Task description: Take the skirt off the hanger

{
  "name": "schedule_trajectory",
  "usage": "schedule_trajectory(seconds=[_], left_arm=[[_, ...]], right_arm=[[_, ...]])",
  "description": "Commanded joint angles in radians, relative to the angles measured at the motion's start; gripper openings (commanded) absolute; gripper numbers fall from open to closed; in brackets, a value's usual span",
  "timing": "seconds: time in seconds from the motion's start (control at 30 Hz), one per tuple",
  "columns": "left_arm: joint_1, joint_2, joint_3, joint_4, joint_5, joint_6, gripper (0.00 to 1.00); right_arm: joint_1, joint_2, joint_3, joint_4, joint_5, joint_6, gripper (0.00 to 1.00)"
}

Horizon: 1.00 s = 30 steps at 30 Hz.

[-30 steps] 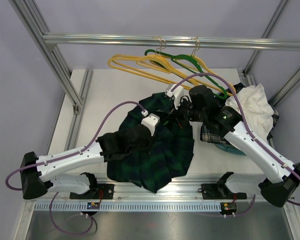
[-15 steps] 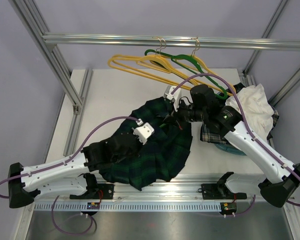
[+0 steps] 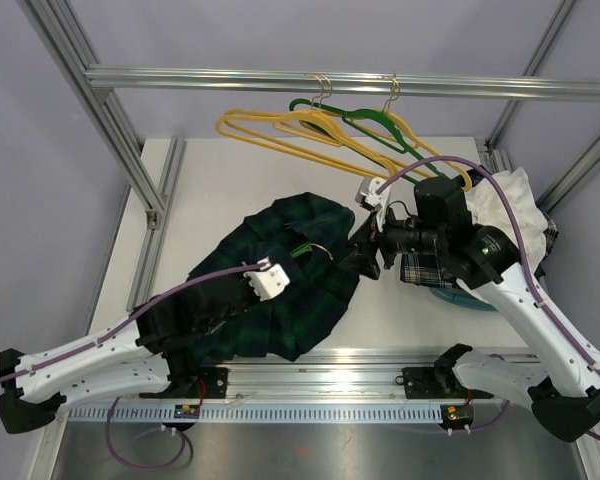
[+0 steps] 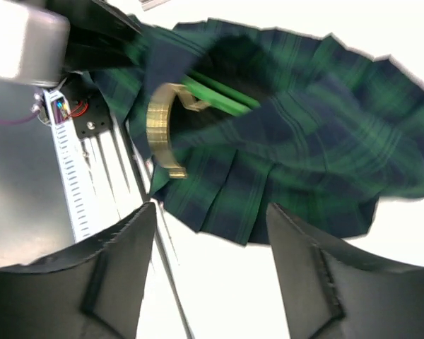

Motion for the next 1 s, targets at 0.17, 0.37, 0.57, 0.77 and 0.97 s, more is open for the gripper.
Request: schedule_trajectory(seconds=[0.17,0.37,0.57,0.77,0.97], left_arm=[[-0.002,-0.068,0.050,0.054,0.149,0.411,0.00],[-0.018,-0.024,0.087,0.044,0.231,0.526,0.00],[-0.045,0.016,0.119,0.079,0.249,0.571,0.00],[-0.068,0.059,0.153,0.105,0.251,0.600,0.00],[-0.076,0.068,0.172,0.087,0.212,0.629,0.00]], right_arm=[[-0.040,0.027,-0.043,0.061,0.057,0.337,0.75],[-0.040,0.064,-0.046,0.089,0.091,0.463,0.79],[-0.025,0.113,-0.103,0.066,0.126,0.439,0.95],[0.044,0.133,-0.141,0.055,0.196,0.380,0.92],[0.072,0.173,-0.124,-0.016,0.249,0.302,0.74]])
